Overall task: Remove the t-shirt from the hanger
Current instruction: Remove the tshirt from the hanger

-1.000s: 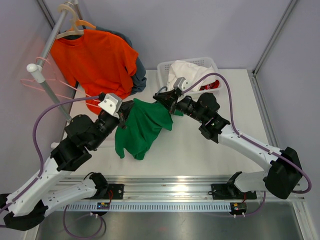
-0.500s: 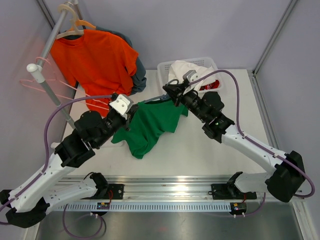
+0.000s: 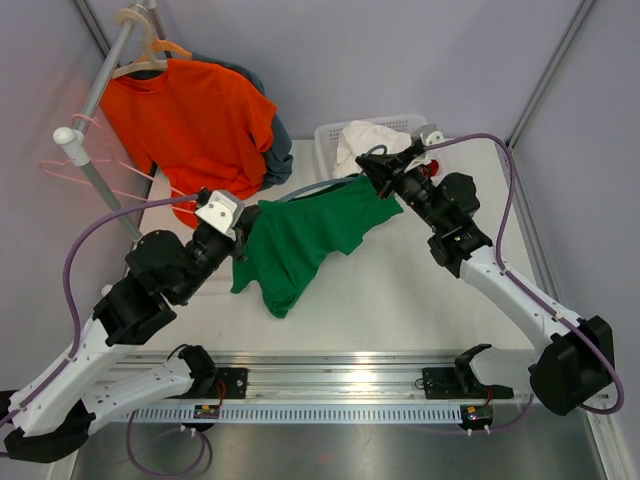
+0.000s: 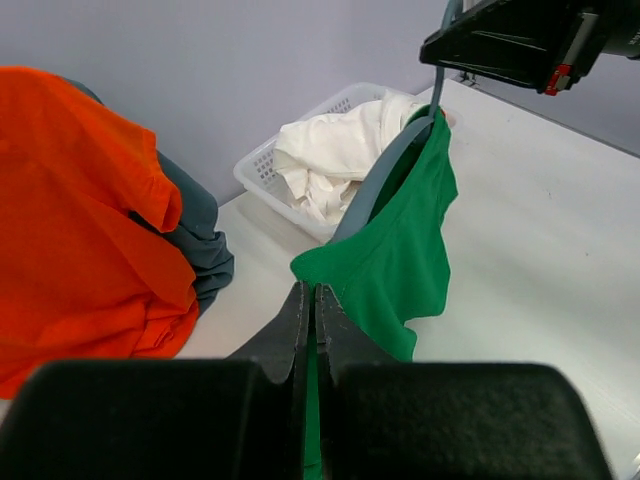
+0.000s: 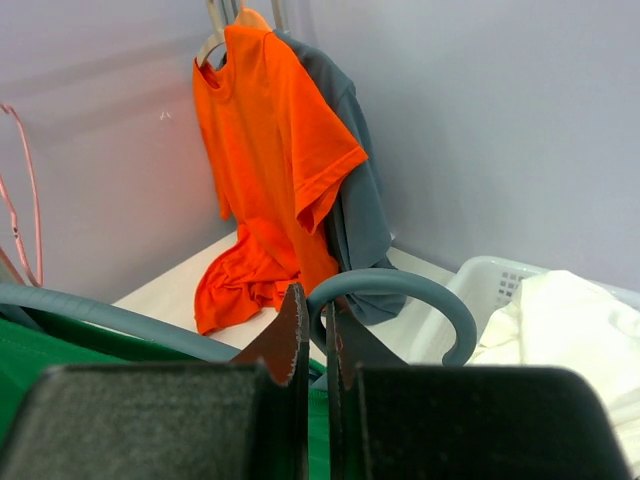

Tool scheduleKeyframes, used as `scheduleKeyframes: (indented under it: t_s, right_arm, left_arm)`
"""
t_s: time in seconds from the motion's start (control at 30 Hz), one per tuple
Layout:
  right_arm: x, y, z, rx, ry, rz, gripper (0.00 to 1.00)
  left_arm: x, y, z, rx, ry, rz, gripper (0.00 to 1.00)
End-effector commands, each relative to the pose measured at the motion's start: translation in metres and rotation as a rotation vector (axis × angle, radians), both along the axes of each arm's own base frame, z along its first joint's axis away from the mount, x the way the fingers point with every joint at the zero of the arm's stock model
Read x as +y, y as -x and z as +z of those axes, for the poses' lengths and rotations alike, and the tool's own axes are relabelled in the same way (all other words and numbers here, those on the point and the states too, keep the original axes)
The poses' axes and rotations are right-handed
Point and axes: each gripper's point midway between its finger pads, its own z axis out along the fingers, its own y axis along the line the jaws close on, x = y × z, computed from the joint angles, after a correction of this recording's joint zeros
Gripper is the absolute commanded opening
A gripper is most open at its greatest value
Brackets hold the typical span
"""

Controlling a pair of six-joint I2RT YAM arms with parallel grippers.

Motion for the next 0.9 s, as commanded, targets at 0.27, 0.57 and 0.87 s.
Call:
scheduleKeyframes:
  t_s: [0.27,0.57,0.87]
  right_arm:
    - [-0.036,0.006,0.049,-0.043,-0.256,0.08,0.0]
    - [-0.05,0.004,0.064,-0.014,-0.35,0.017,0.0]
    - [-0.061,0.005,0.093,-0.045,-0.367,-0.039,0.0]
  left_arm:
    - [-0.011,-0.008,0.005,-0.04,-0.025,-0.019,0.0]
    - [-0.04,-0.017,-0.027,-0.027,-0.083,-0.094,0.0]
    - [-0.046,-0.004,-0.03,0.002,-0.145,-0.185,0.93]
